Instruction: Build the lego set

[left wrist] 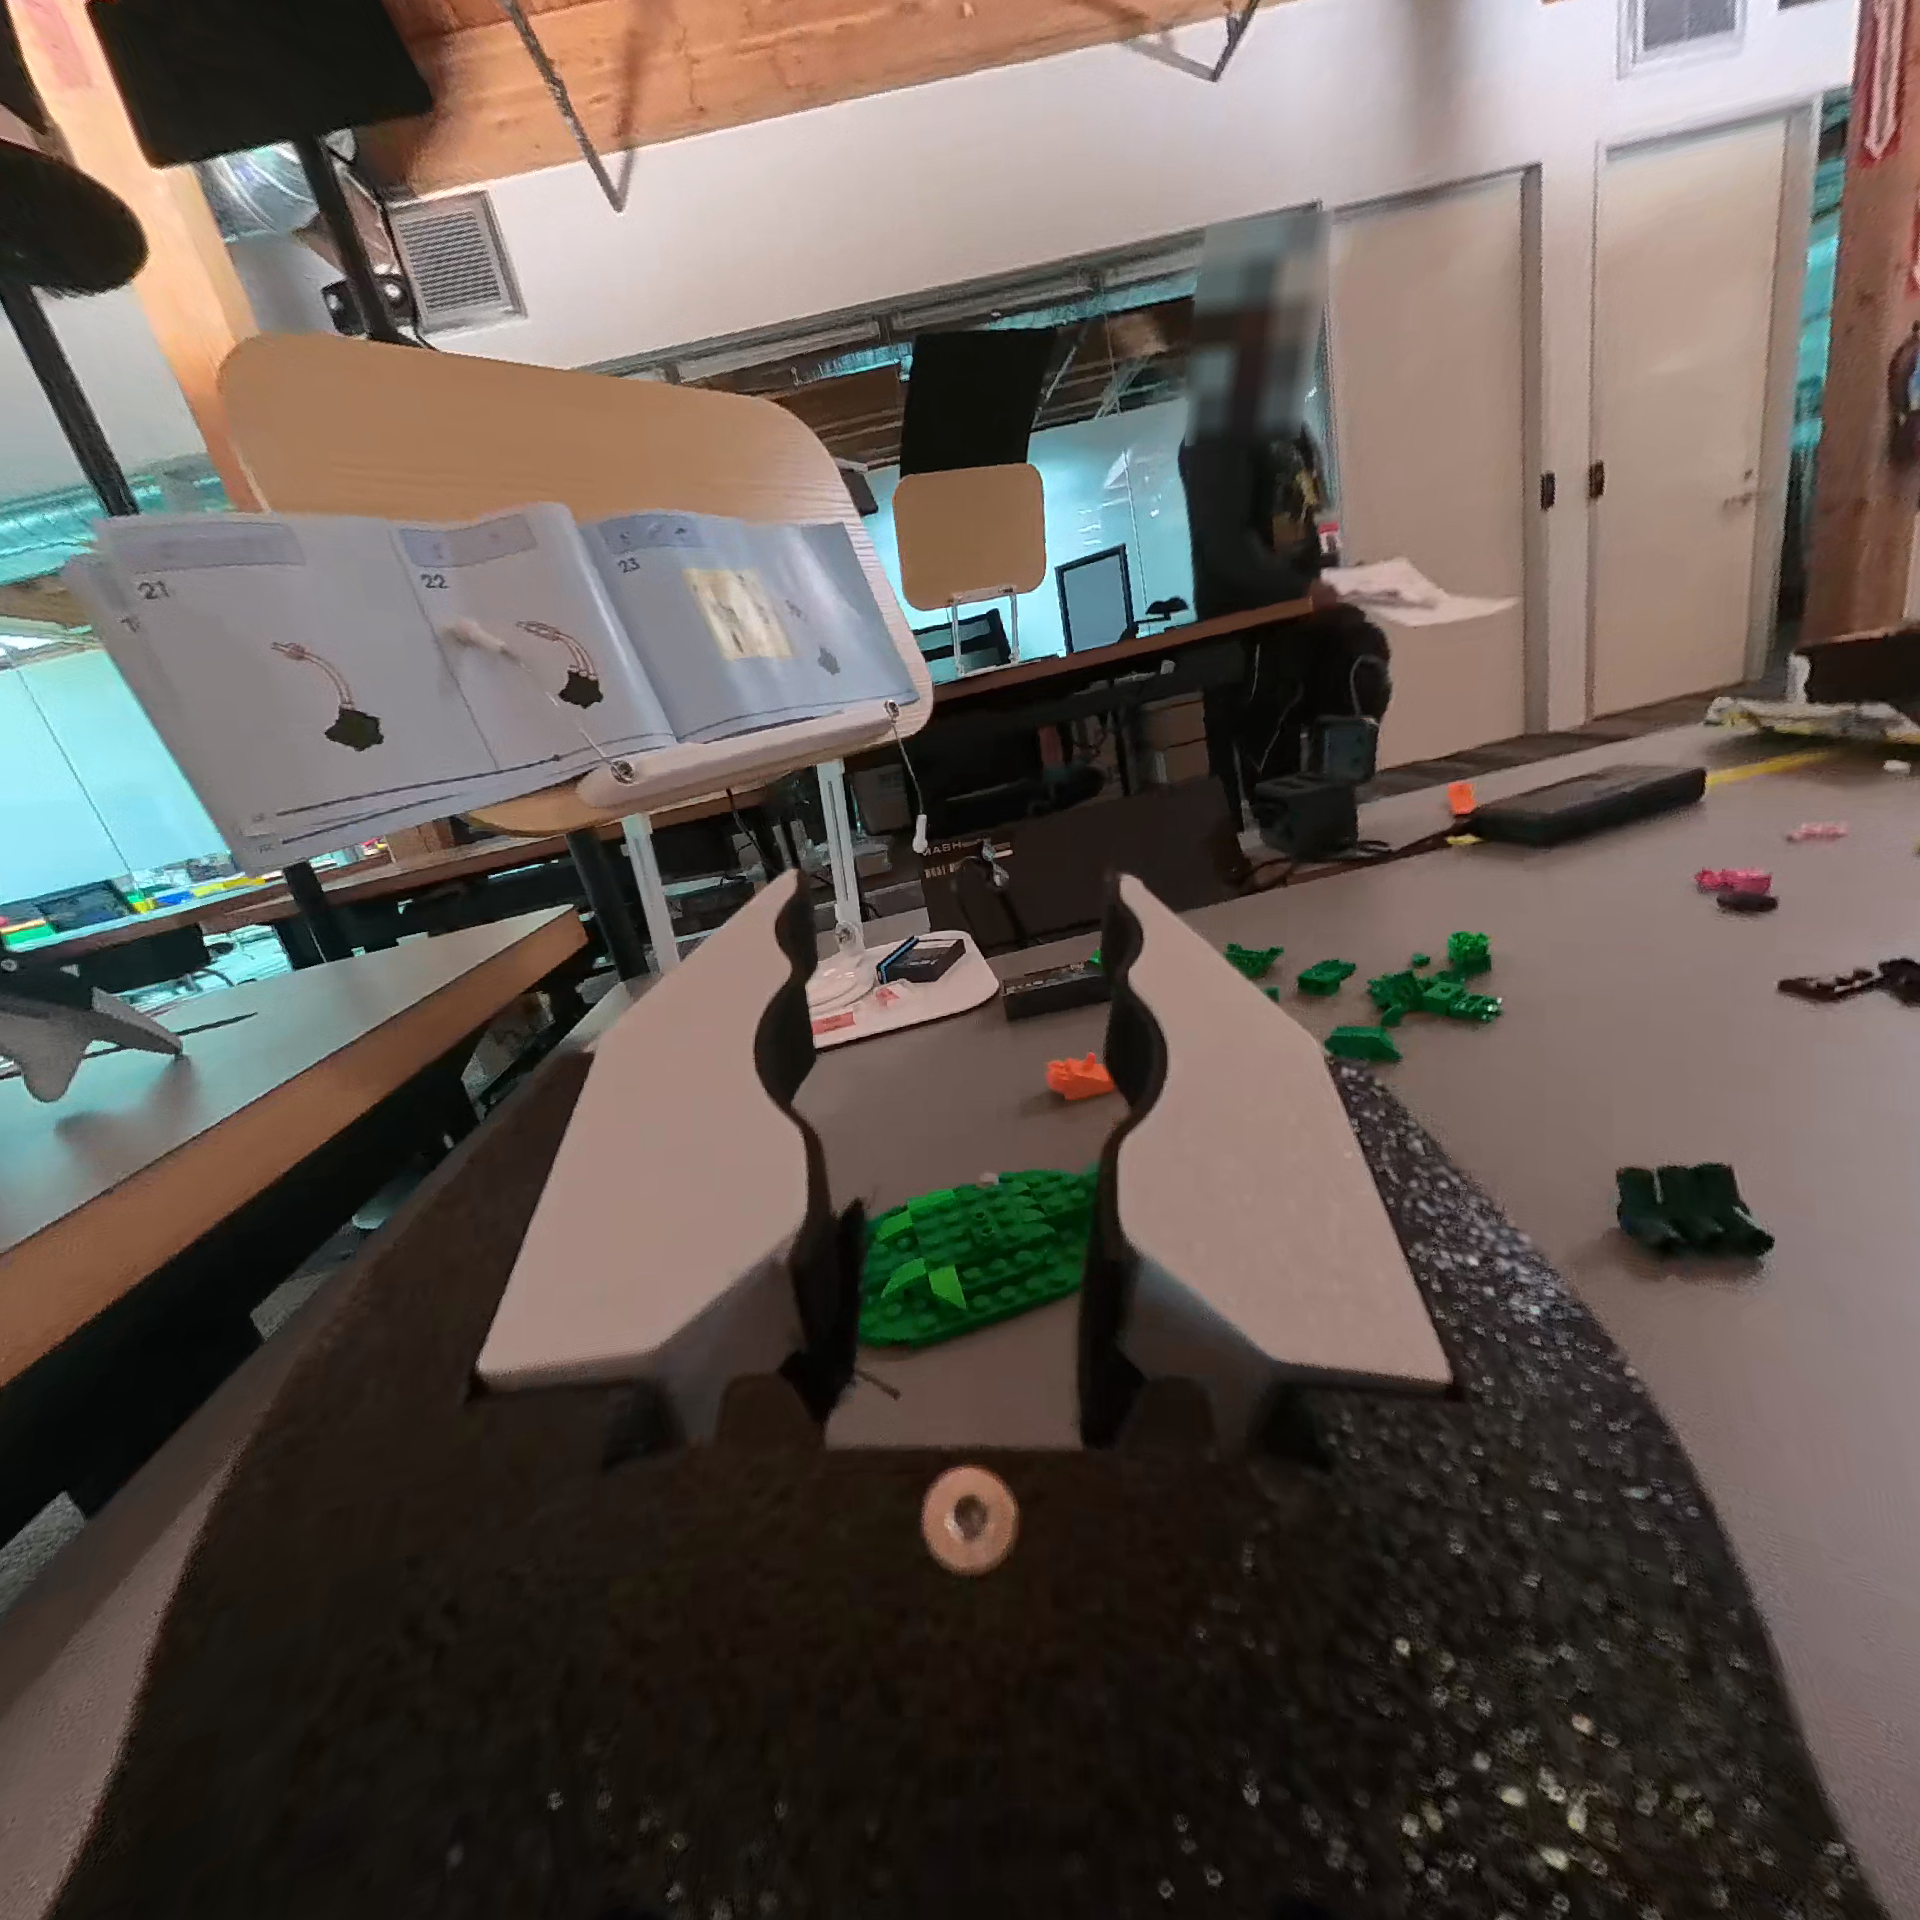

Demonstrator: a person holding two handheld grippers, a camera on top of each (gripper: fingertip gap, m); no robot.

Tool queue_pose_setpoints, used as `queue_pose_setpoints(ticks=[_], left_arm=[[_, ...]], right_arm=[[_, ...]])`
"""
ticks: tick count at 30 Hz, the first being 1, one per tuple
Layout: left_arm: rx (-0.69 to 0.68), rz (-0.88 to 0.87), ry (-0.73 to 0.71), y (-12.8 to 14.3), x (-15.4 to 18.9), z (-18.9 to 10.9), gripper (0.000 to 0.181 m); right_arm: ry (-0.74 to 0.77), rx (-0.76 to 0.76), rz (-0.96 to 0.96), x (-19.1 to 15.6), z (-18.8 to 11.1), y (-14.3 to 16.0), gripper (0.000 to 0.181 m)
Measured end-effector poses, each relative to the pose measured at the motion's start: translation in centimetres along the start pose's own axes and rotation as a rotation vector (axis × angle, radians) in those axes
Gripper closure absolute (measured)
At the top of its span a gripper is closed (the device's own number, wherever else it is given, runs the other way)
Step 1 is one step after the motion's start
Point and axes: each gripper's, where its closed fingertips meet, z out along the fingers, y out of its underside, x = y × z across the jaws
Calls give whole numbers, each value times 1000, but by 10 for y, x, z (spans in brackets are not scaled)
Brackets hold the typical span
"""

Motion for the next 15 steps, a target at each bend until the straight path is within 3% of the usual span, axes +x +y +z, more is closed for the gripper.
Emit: queue_pose_setpoints(ticks=[6, 10, 15], left_arm=[[-3, -24, 30, 2, 4, 1, 127], [-20, -33, 33, 6, 3, 2, 127], [-5, -30, 49, 2, 7, 3, 120]], right_arm=[[-138, -225, -181, 5, 47, -26, 168], [-197, -369, -239, 6, 58, -23, 168], [-238, -401, -267, 6, 65, -23, 172]])
